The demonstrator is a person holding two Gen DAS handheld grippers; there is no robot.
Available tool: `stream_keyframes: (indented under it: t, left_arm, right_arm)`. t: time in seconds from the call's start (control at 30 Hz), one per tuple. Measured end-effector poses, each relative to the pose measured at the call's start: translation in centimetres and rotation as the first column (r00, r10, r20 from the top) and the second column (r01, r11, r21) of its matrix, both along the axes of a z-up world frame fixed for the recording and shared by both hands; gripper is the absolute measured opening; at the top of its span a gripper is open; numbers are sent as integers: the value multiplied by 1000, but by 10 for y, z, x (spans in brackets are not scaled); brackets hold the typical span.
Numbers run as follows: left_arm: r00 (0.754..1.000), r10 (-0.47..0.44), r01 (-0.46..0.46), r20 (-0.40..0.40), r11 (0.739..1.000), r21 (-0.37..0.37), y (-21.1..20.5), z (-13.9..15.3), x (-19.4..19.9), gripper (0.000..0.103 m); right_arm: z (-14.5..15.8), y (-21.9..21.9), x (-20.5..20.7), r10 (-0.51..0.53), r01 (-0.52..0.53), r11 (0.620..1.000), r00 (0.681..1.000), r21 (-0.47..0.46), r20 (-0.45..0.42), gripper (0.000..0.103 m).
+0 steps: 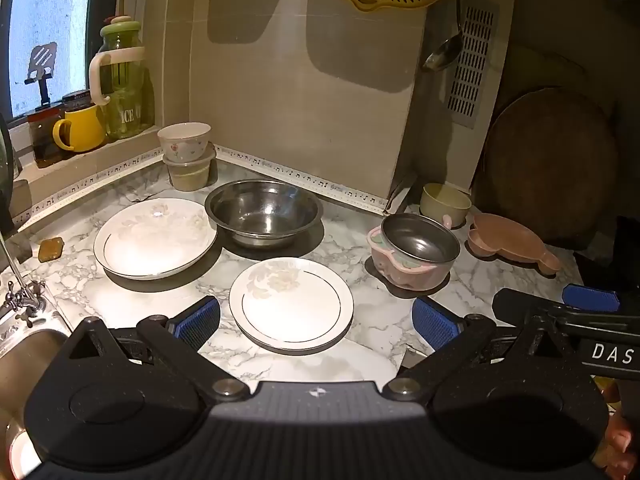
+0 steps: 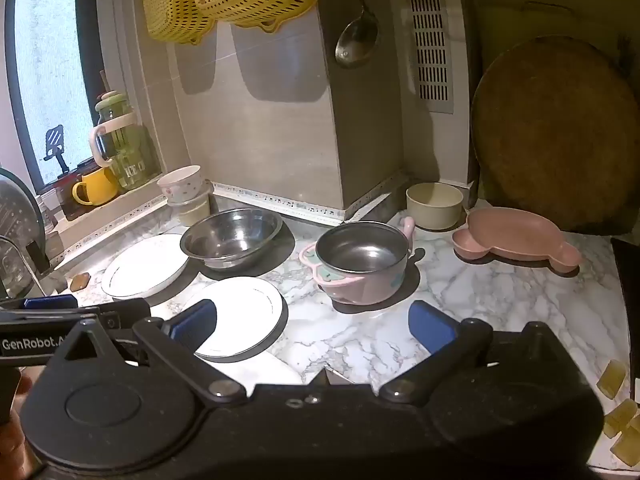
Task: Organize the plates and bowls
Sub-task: 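Move both grippers toward the two white floral plates on the counter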
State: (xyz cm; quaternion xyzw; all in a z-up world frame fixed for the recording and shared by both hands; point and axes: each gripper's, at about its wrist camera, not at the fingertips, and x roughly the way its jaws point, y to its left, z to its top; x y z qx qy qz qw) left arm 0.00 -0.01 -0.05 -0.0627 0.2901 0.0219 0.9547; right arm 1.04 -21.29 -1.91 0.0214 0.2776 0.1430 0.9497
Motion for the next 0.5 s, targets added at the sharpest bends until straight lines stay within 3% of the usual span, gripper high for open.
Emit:
stream_keyframes:
  t: [0.5]
  left_arm:
    - [1000,6,-6,-11,1000,-13,4,2,4,103]
  right_arm:
    - [0,3,2,14,-14,1000,1000,11,9,101]
